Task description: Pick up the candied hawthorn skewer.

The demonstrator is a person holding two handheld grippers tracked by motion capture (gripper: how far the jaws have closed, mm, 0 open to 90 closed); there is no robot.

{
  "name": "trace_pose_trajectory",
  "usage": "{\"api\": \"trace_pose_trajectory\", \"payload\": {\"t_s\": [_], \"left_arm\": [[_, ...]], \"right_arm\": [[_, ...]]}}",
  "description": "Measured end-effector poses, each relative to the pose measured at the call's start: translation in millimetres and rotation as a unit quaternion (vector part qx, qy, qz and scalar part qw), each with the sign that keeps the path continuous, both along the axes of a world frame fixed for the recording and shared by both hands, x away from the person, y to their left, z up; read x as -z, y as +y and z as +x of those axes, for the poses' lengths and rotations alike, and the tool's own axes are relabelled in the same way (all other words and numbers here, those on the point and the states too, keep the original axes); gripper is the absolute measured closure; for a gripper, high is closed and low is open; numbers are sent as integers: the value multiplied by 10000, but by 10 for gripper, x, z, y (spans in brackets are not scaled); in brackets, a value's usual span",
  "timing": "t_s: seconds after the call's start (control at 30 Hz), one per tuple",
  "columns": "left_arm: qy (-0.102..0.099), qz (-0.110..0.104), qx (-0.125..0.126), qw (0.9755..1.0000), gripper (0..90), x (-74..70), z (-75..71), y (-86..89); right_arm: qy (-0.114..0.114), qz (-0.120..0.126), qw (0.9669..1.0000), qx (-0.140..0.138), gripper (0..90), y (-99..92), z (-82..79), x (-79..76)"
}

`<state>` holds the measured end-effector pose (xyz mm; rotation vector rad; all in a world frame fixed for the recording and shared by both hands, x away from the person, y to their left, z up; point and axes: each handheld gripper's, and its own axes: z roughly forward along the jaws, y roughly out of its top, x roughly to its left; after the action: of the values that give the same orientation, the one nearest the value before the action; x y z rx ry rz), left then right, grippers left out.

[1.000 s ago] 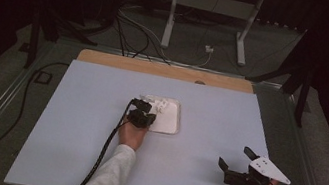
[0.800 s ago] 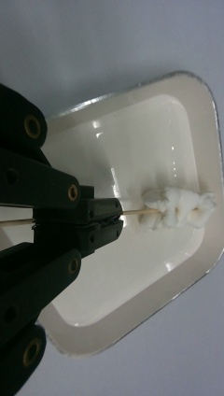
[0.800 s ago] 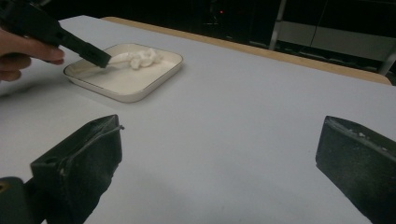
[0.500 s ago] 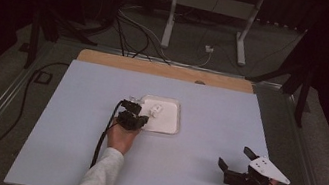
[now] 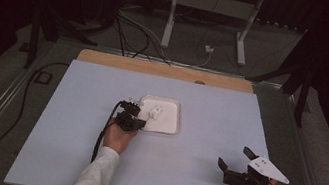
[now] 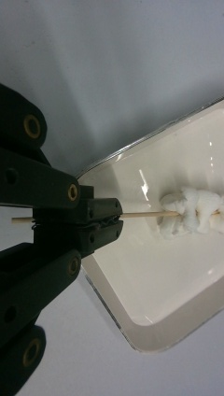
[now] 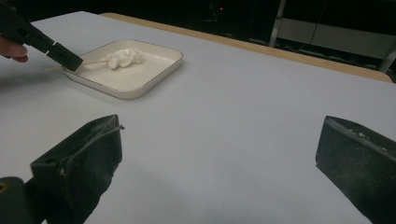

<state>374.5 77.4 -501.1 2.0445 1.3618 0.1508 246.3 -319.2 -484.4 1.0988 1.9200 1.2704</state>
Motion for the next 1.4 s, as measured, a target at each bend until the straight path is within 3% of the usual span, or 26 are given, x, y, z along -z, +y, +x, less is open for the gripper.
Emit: {"api": "trace_pose_trajectory", "payload": {"t_s": [0.07,0.4,0.8,1.13,1.2,1.27,1.4], "left_arm": [[-99,-118,-6,9999,900,-47,-20,29],[-456,-289,91,9985,900,-187,-139,104],[-977,-523,133,9937,900,-311,-354,262],[-1363,-682,165,9882,900,-359,-592,429],[-1493,-648,255,9863,900,-364,-647,462],[-1507,-651,280,9860,900,-366,-658,474],[-1633,-761,389,9829,900,-368,-707,517]], "right_arm": [[1,9,10000,-1,8,-3,-1,0],[10,10,10000,-11,8,5,-1,0],[37,-4,10000,-35,8,26,10,4],[75,110,9997,-207,8,124,47,9],[38,177,9995,-266,8,141,60,1],[18,197,9993,-324,8,166,76,-17],[8,262,9986,-449,8,240,115,-100]]}}
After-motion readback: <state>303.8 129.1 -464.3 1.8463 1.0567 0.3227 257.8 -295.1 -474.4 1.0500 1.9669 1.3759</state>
